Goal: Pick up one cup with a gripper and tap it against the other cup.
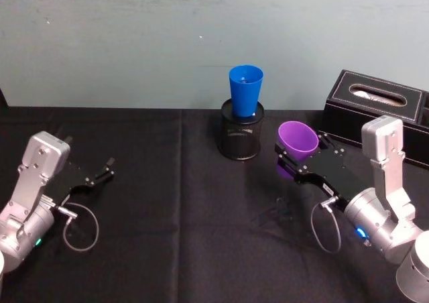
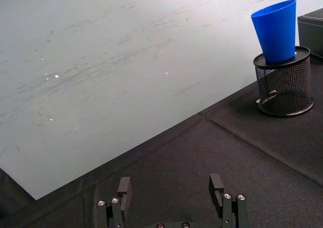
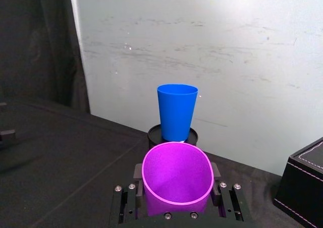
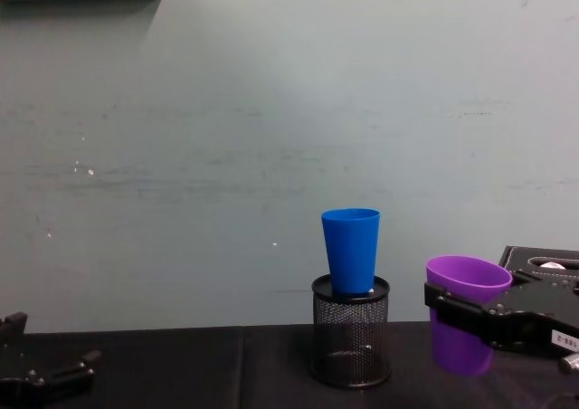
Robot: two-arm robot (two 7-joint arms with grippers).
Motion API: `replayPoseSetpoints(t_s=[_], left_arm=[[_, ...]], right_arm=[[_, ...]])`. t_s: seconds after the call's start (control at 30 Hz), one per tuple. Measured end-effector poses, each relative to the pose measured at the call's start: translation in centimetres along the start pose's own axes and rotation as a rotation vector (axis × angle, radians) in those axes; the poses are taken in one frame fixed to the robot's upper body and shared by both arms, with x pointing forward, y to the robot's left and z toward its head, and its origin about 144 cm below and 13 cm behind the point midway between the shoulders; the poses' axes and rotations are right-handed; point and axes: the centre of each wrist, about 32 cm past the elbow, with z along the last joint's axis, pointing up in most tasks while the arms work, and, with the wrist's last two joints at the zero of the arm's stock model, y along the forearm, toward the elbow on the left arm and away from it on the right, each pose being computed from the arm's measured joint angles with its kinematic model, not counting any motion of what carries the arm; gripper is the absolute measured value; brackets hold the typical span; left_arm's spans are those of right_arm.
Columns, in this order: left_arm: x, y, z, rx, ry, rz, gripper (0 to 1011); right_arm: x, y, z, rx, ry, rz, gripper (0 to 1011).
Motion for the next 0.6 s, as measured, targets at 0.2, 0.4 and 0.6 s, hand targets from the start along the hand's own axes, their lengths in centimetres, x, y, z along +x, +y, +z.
replayPoseSetpoints(t_s=[0.2, 0.4, 0.6], left_arm=[[0.00, 0.00, 0.00, 0.000, 0.000, 0.000, 1011], [0.00, 0.00, 0.00, 0.000, 0.000, 0.000, 1011], [0.00, 0.00, 0.00, 0.000, 0.000, 0.000, 1012]], right_arm=[[-0.18, 0.03, -0.03, 0.012, -0.008, -0.002, 734], [-0.18, 0.02, -0.05, 0.012, -0.008, -0.002, 734], [-0.18, 0.03, -0.05, 0.011, -0.008, -0.001, 734]])
